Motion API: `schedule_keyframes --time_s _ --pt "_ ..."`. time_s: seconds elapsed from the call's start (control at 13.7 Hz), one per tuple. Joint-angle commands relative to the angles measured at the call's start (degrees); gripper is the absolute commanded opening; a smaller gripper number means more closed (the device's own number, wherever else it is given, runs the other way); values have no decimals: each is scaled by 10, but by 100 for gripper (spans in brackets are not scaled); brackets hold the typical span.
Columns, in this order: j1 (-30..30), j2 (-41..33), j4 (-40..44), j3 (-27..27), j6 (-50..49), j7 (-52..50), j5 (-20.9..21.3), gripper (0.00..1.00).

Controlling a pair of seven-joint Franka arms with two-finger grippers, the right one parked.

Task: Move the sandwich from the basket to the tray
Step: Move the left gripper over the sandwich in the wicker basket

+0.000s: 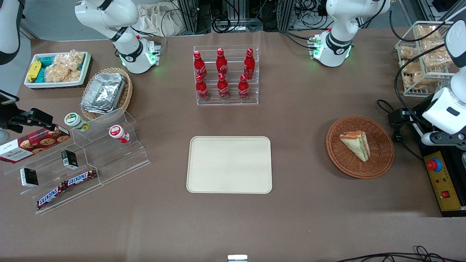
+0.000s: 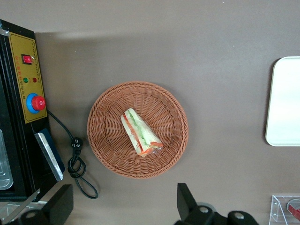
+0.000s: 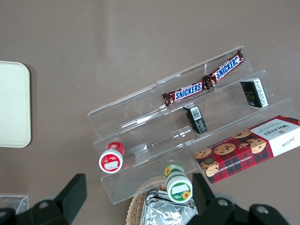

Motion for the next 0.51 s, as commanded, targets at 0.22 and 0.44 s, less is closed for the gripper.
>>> schedule_keyframes --time_s 0.22,0.44 --pt "-9 2 3 8 -3 2 -8 99" --pt "-9 16 -5 8 -5 1 -8 99"
